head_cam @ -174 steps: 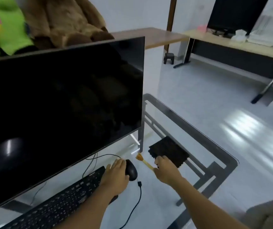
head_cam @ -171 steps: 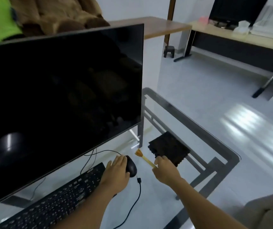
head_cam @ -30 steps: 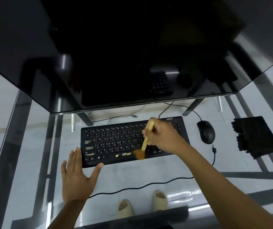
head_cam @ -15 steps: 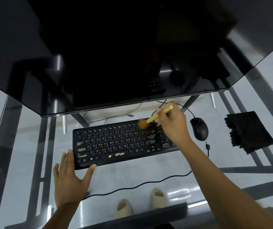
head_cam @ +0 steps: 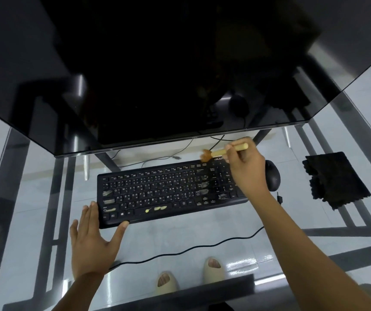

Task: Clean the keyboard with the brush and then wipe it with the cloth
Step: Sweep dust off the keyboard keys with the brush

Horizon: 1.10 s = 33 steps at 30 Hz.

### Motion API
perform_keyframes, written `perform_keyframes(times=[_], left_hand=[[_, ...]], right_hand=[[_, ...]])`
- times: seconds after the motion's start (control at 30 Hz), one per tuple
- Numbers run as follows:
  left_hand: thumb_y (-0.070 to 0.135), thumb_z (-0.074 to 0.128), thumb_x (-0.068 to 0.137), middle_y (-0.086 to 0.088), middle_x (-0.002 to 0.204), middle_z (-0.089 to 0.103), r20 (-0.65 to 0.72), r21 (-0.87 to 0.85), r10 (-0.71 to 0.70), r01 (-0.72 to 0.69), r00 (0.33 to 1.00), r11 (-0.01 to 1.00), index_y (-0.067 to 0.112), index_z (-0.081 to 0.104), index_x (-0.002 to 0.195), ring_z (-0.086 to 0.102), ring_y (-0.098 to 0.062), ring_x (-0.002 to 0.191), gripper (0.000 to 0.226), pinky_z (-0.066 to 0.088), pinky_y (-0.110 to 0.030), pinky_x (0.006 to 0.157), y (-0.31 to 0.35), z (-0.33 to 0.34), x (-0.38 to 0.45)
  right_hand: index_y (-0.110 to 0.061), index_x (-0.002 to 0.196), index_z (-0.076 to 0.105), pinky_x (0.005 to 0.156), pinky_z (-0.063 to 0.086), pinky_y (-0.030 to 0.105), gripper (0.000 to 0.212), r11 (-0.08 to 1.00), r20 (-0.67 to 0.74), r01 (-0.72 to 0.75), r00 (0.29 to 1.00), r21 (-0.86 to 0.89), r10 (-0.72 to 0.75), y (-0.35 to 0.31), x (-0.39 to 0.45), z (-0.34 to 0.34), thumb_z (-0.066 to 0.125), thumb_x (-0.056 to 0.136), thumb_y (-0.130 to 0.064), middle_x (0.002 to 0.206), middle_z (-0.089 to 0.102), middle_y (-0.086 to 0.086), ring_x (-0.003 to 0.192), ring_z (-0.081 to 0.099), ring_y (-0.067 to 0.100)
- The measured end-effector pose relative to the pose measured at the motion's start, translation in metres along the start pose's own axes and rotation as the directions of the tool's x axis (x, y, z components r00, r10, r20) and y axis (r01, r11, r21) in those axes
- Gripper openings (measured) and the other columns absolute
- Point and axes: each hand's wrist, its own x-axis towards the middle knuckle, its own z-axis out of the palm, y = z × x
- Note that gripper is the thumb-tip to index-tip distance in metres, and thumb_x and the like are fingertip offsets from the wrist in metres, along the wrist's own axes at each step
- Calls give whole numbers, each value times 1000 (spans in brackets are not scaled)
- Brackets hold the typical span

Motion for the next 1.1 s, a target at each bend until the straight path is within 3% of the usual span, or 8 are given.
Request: perform_keyframes(times=[0.13, 0.27, 0.47, 0.63, 0.73, 0.9, 1.03, 1.1], left_hand=[[75, 41, 77, -10, 153, 35, 5, 1, -4, 4, 1000, 1000, 9, 28, 149, 17, -19, 147, 99, 8, -42, 121, 1, -2, 0], [76, 39, 77, -9, 155, 32, 8, 4, -10, 10, 1000, 1000, 11, 25, 151, 17, -19, 147, 99, 8, -43, 121, 0, -2, 0], [77, 38, 79, -7, 155, 32, 18, 20, -2, 2, 1000, 1000, 14, 25, 151, 18, -20, 147, 97, 10, -45, 120, -5, 1, 0], [78, 36, 79, -6, 155, 32, 9, 18, -7, 7, 1000, 1000, 14, 25, 150, 18, -20, 147, 96, 9, -45, 121, -7, 2, 1], [78, 36, 79, -6, 155, 33, 3, 10, -2, 2, 1000, 1000, 15, 25, 150, 20, -21, 147, 96, 8, -43, 120, -6, 2, 0], [79, 34, 80, -6, 155, 32, -1, 5, -2, 2, 1000, 1000, 13, 26, 150, 18, -19, 147, 97, 9, -45, 121, -9, 3, 1], [79, 34, 80, -6, 156, 31, -3, -12, 0, 0, 1000, 1000, 14, 24, 151, 17, -20, 147, 96, 8, -45, 121, -7, 3, 1], [78, 35, 81, -6, 156, 30, 3, -6, 2, -2, 1000, 1000, 14, 23, 151, 16, -20, 147, 95, 9, -46, 121, -9, 3, 1]], right_hand=[[-10, 91, 60, 74, 59, 37, 7, 997, 368, -73, 926, -33, 80, -3, -10, 14, 58, 95, -16, 77, 72, 1, 71, 70, 15], [-18, 89, 59, 64, 52, 26, 6, 993, 161, 96, 983, -70, -84, -11, -14, 23, 58, 95, -19, 70, 68, -12, 68, 66, 14], [-11, 89, 58, 55, 43, 11, 9, 978, 219, 170, 966, -123, -140, -24, -21, 39, 58, 95, -18, 72, 66, -9, 60, 60, 1], [-14, 88, 61, 54, 52, 25, 6, 977, 412, 190, 901, -97, -135, -35, -22, 54, 60, 93, -17, 69, 65, -7, 63, 65, 5], [-10, 88, 59, 54, 40, 9, 6, 965, 218, 254, 947, -65, -235, -45, -19, 60, 59, 94, -11, 68, 58, -15, 61, 59, -6], [-15, 88, 60, 55, 54, 36, 6, 970, 543, 232, 825, -76, -156, -47, -27, 78, 60, 93, -15, 72, 66, -5, 64, 67, 9], [-10, 89, 60, 54, 49, 22, 6, 961, 269, 273, 930, -40, -253, -55, -29, 89, 59, 93, -13, 70, 63, -8, 61, 63, 5], [-13, 88, 61, 60, 57, 40, 5, 994, 462, 94, 880, 56, -109, -62, -40, 102, 59, 93, -14, 72, 68, 1, 66, 68, 20]])
